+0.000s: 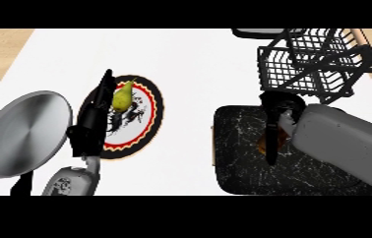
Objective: Pick the sweet potato from the tray and place it in the tiered basket
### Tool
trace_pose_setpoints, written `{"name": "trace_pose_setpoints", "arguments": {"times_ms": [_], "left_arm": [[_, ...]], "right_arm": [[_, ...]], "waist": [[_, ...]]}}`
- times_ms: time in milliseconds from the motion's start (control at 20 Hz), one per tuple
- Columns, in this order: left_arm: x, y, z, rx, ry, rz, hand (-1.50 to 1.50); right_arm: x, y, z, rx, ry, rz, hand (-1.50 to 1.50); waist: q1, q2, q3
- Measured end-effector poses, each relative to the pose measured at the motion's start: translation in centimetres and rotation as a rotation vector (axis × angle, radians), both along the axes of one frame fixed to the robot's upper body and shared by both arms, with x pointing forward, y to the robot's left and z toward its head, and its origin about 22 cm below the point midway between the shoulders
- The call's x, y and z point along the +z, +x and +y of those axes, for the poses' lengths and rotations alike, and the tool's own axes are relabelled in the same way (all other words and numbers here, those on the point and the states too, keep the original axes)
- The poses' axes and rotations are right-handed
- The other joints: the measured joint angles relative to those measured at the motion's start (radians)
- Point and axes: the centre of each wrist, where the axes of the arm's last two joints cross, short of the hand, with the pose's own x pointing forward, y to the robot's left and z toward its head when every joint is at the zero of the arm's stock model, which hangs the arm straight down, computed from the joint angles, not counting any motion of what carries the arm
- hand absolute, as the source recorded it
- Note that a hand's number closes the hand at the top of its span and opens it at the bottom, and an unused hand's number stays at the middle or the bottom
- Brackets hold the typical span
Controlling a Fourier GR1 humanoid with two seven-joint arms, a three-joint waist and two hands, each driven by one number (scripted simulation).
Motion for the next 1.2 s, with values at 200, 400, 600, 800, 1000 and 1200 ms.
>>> {"name": "trace_pose_setpoints", "arguments": {"times_ms": [200,400,600,800,1000,1200], "left_arm": [[-0.3,0.1,-0.4,0.004,-0.002,0.002,0.0],[-0.1,0.7,-0.4,0.009,0.003,0.0,0.0],[0.0,0.3,0.3,0.013,0.004,-0.001,0.0],[-0.3,0.1,0.2,0.006,-0.002,0.002,0.0],[-0.1,0.2,0.3,0.006,0.001,0.001,0.0],[0.4,0.1,-0.1,0.005,-0.002,0.004,0.0]], "right_arm": [[-1.1,0.1,-0.4,-0.01,-0.007,-0.006,-1.5],[-1.5,0.0,-0.4,-0.015,-0.007,-0.002,-1.5],[-2.2,-0.3,-0.4,-0.021,-0.002,0.0,-1.5],[-3.5,-0.4,-0.8,-0.03,-0.015,0.006,-1.5],[-4.3,-0.6,-1.1,-0.041,-0.004,-0.002,-1.5],[-4.8,-1.1,-1.0,-0.049,0.005,-0.027,1.5]], "waist": [[-0.001,0.0,0.0],[-0.003,0.0,0.0],[-0.002,0.0,0.0],[-0.001,0.0,0.0],[-0.002,0.0,0.0],[-0.003,-0.001,0.001]]}}
